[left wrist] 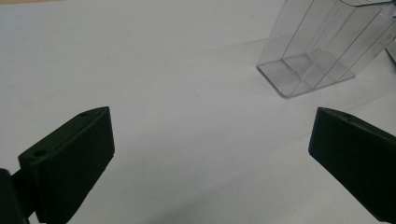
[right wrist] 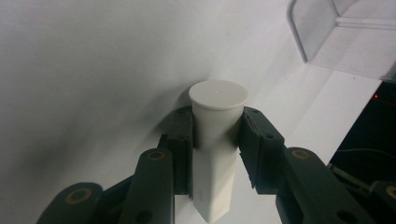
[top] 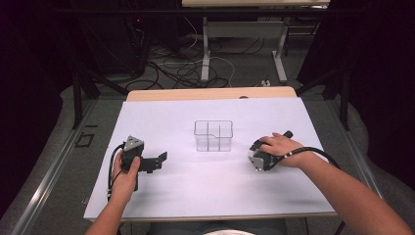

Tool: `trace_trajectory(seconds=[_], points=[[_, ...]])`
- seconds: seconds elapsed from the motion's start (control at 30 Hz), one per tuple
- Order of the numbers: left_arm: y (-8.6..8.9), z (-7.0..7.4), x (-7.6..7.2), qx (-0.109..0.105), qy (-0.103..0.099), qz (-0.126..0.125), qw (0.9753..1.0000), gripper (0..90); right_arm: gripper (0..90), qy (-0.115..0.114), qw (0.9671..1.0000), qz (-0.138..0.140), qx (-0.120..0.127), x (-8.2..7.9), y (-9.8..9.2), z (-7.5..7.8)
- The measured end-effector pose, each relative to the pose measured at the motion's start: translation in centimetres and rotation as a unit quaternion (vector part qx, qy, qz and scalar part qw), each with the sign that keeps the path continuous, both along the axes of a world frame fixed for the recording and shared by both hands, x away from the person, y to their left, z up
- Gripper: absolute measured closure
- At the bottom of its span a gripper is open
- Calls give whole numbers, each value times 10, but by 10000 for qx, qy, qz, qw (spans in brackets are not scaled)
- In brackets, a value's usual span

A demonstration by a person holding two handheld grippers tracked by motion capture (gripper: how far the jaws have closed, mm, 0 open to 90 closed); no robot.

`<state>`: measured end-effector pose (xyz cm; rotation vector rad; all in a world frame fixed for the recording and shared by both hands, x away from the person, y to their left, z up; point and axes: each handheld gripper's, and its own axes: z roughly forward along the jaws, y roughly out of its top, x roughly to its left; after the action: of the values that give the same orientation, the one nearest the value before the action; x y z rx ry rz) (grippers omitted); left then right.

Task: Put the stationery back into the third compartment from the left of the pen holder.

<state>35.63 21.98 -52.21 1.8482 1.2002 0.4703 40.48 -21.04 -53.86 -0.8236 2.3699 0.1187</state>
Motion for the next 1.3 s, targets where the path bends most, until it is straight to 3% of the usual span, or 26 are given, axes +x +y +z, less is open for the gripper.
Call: trace_trajectory(seconds=[0.07, 0.1, 0.13, 0.17, 0.2, 0.23, 0.3, 0.4, 0.47, 0.57, 0.6, 0.63, 0.83, 0.87, 0.9, 0.93, 0.97, 1.0, 1.07, 1.13, 1.2, 1.3], points=[[0, 0, 0, 0, -1, -2, 10000, 2, 668, 55, 9999, -90, 4, 0, 0, 3], [-1, -1, 0, -1, -54, 33, 10000, 2, 668, -167, 9994, -39, 288, -1, -1, 4], [-1, -1, 0, 0, -46, 37, 10000, 2, 668, 23, 9997, -172, 181, -1, 1, 8], [0, 0, 0, -1, -29, 20, 10000, 2, 668, 198, 9995, -219, -121, 1, 4, 13], [0, 0, 0, 17, 9, -8, 10000, 2, 668, -26, 9991, -170, 382, 0, 2, 12], [0, 0, 0, 8, -8, 3, 10000, 2, 668, -19, 9978, -306, 582, -1, 1, 13], [0, 0, 0, 23, -3, 7, 10000, 2, 668, -25, 9970, -303, 708, 1, 3, 19], [0, 0, -1, 25, 4, -1, 10000, 2, 668, 45, 9917, -631, 1120, 0, 2, 26], [0, 0, -1, 3, -5, 15, 10000, 2, 668, 65, 9863, -824, 1426, 0, 2, 32], [0, 1, -1, 33, 4, -4, 10000, 2, 668, 136, 9827, -862, 1634, 3, 4, 41], [0, 1, -1, 35, 4, -7, 10000, 2, 668, 152, 9793, -984, 1760, 2, 3, 42], [0, 1, -1, 35, 5, -7, 10000, 2, 668, 196, 9785, -981, 1803, 3, 4, 44], [0, 1, -1, 32, 3, -6, 10000, 2, 668, 341, 9662, -1301, 2199, 3, 3, 50], [0, 1, -1, 35, 2, -4, 10000, 2, 668, 339, 9684, -1351, 2070, 3, 4, 55], [1, 1, -1, 64, -11, -8, 10000, 2, 668, 356, 9635, -1348, 2285, 4, 4, 55], [1, 1, -1, 56, -12, -5, 10000, 2, 668, 380, 9607, -1363, 2390, 4, 4, 55], [0, 1, -2, 17, 3, 3, 10000, 2, 668, 404, 9594, -1412, 2406, 4, 5, 58], [0, 1, -1, 29, 1, -3, 10000, 2, 668, 495, 9544, -1587, 2481, 2, 4, 60], [0, 1, -2, 30, 5, -5, 10000, 2, 668, 528, 9468, -1612, 2735, 4, 5, 63], [0, 1, -1, 30, 7, -7, 10000, 2, 668, 590, 9412, -1730, 2842, 3, 5, 67], [0, 1, -1, 28, 5, -3, 10000, 2, 668, 738, 9281, -1897, 3119, 1, 6, 71], [0, 1, -1, 28, 5, -2, 10000, 2, 668, 890, 9130, -2135, 3361, -2, 7, 79]])
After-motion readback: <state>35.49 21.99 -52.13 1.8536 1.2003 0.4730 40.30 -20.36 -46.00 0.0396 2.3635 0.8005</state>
